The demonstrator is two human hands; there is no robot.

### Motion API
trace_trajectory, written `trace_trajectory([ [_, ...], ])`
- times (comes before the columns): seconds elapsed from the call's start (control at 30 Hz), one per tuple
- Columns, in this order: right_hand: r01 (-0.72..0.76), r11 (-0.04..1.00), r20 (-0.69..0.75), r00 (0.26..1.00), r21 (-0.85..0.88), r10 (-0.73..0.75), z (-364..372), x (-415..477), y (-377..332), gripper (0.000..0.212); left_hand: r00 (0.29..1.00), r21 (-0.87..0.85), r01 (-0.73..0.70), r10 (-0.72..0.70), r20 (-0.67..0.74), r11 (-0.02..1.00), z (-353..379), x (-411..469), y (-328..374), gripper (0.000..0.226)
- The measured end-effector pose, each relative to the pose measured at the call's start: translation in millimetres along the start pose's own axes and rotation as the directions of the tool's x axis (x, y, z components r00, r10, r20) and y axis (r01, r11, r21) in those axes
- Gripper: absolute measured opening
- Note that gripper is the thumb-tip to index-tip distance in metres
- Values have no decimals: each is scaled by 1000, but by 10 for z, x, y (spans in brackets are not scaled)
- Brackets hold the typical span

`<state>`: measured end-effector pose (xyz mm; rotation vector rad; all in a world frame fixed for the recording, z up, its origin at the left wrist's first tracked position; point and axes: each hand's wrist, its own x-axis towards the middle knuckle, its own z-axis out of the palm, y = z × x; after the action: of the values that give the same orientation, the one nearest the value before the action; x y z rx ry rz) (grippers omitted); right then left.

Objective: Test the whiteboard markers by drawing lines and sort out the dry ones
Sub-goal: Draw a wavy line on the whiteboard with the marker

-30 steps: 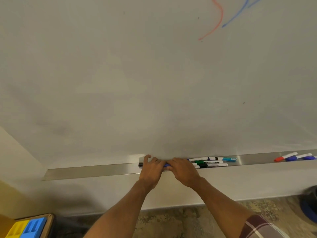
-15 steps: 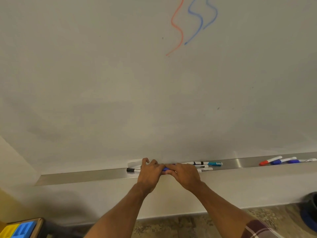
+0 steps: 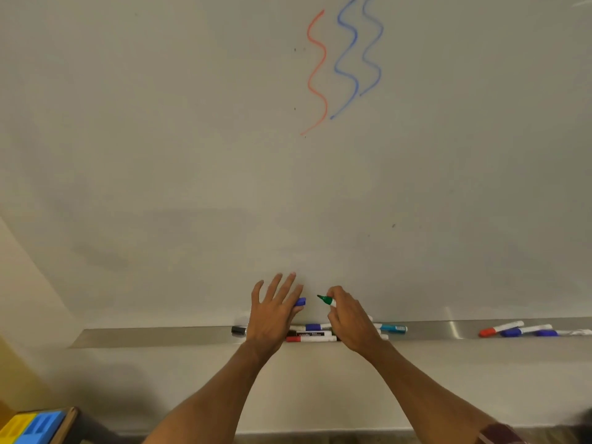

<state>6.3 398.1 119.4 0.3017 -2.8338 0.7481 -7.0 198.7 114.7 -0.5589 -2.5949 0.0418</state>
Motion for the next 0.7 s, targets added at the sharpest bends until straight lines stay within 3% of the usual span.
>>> trace_trajectory([
  [0.13,177,983,-219,962,49,-163,-245,230,-189,31,993,24,14,-11,-119,1000,-285,319,-182,51],
  [0.3,356,934,-449,840,34,-304,-883,681,-574,36,943,30,-10,20,-333,999,-911,957,-451,49],
  [0.53,477,879,-623,686,-6,-376,-1694,1195,-1171,40,831,136,-21,94,-548,990,-1823,1666,-956,52],
  [0.7,482,876,-673,640,-24,-371,-2089,1403,-1491,29,794,124,16,63,-604,992,-2296,2031,-1245,56],
])
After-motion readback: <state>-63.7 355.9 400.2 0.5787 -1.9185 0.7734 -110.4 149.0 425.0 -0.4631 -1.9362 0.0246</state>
